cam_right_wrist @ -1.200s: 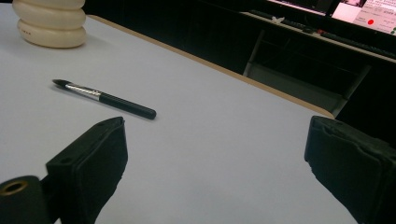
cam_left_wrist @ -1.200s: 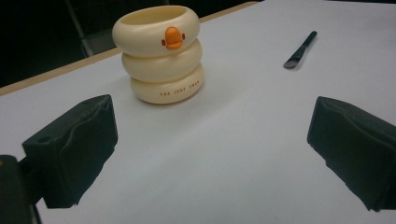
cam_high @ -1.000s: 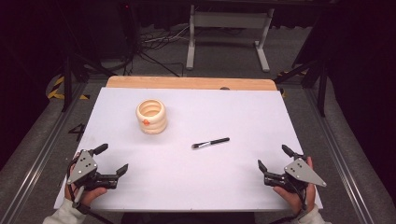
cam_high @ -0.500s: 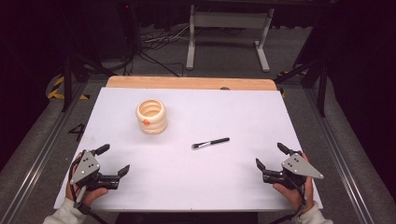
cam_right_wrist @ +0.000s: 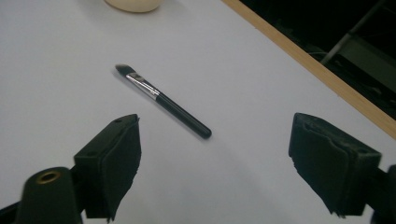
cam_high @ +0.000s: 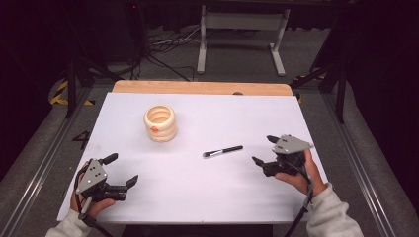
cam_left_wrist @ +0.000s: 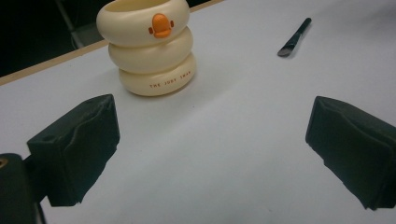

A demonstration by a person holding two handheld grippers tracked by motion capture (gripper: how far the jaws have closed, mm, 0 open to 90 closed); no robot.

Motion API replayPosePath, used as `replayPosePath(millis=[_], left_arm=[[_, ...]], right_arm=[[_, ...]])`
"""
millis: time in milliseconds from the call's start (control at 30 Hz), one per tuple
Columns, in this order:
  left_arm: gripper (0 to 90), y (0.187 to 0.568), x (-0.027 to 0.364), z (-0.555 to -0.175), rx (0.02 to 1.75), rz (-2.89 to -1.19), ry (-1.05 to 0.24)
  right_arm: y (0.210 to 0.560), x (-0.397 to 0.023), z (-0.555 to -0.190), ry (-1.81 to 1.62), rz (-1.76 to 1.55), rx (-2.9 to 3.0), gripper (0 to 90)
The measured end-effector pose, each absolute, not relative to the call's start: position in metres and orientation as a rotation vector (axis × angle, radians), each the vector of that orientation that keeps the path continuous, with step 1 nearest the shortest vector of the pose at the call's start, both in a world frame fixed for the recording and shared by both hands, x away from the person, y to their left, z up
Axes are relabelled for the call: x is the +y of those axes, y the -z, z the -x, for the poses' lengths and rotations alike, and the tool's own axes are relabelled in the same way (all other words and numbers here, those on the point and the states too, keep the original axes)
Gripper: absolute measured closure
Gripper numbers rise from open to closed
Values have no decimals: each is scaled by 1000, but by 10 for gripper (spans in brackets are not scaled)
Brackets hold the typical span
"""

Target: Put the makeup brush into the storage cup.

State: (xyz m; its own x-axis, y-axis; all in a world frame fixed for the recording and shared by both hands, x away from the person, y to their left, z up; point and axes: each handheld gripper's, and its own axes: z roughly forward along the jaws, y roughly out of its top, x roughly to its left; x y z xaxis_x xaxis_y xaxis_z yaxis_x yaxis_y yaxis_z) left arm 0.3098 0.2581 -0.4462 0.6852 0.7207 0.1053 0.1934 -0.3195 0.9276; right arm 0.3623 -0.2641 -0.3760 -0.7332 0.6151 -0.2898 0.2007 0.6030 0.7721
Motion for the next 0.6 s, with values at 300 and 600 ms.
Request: replayPosePath(millis=[300,600], left_arm=[[39,447,257,-310,707,-1862,-629],[44,447,256,-310,697,-1865,-619]], right_arm=[[364,-202,-407,-754,-413,2550,291],[384,-155,-442,-503,-259,2698,404]])
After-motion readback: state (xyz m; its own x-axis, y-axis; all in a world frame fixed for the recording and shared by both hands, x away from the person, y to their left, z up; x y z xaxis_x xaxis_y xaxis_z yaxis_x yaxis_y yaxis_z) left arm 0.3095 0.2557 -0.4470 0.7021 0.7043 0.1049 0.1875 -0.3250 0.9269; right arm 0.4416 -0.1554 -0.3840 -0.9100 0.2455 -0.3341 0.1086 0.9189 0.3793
